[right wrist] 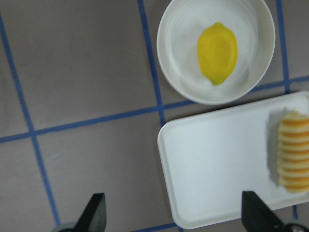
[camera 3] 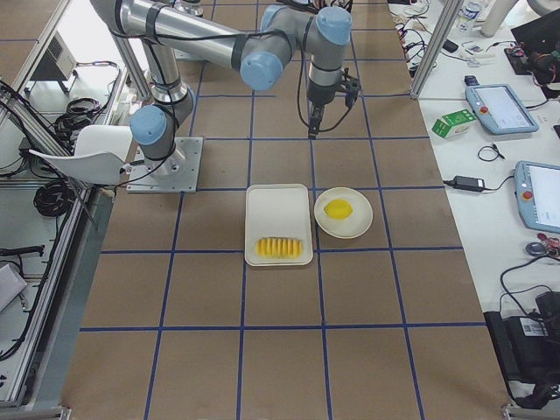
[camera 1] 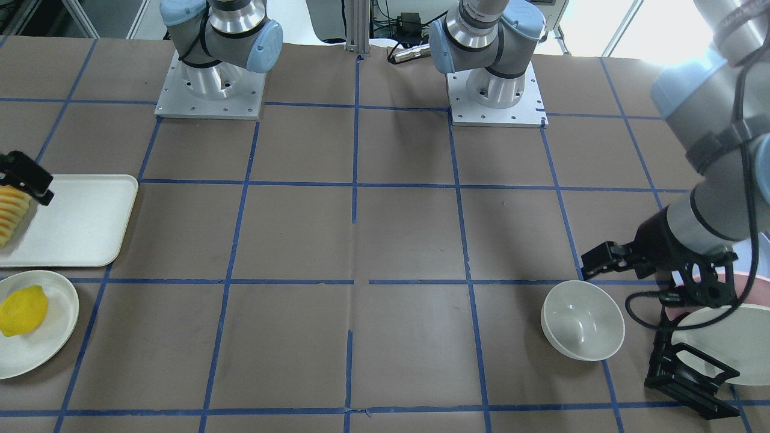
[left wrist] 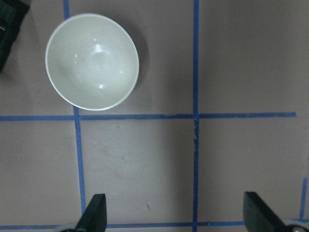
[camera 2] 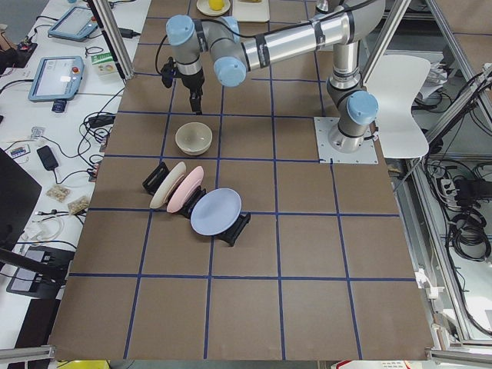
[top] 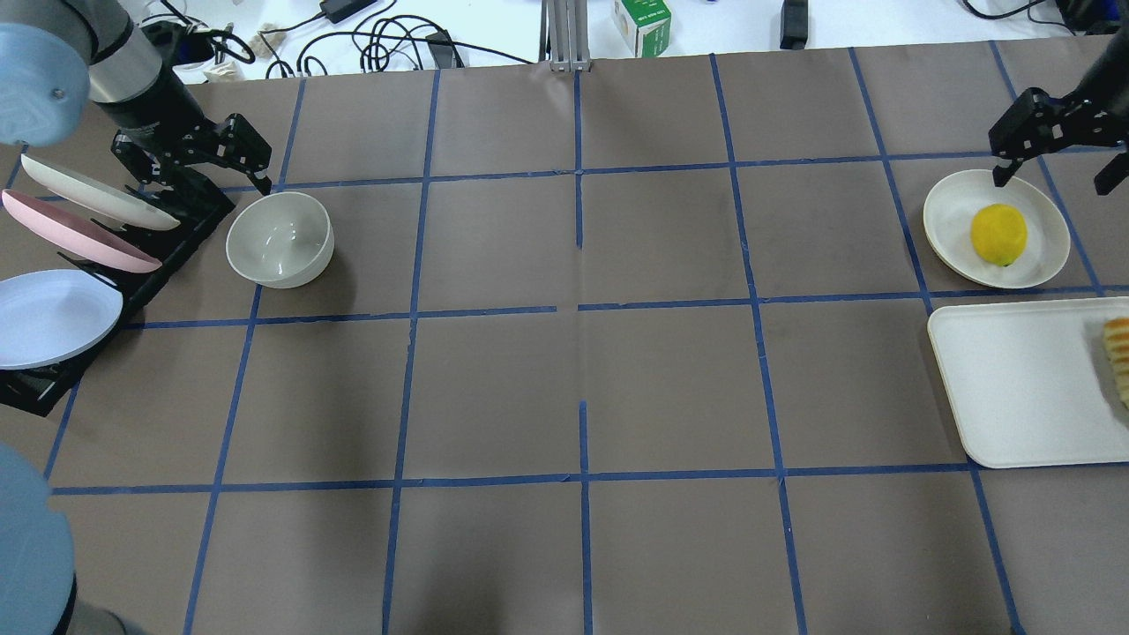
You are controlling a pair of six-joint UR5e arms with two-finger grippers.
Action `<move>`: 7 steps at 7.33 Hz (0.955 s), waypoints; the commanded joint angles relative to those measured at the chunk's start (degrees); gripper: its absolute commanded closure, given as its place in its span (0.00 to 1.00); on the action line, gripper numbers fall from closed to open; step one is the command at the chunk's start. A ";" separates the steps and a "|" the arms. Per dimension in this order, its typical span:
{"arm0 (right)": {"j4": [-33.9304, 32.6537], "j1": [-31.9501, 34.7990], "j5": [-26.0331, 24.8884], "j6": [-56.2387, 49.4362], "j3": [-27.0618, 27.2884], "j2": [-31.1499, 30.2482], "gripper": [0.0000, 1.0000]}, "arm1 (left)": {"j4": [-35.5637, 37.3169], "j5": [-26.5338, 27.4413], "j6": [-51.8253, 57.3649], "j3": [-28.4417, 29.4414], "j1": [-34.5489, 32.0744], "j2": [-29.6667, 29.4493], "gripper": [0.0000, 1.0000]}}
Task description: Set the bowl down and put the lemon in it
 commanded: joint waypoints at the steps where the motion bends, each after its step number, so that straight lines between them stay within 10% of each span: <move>1: -12.88 -4.83 -0.82 -10.06 0.07 10.34 0.00 | 6.21 0.15 4.92 0.26 2.19 -7.04 0.00; 7: -25.78 -5.56 -0.03 -12.47 -0.01 23.82 0.00 | 16.23 0.07 12.15 -6.68 4.56 -9.96 0.15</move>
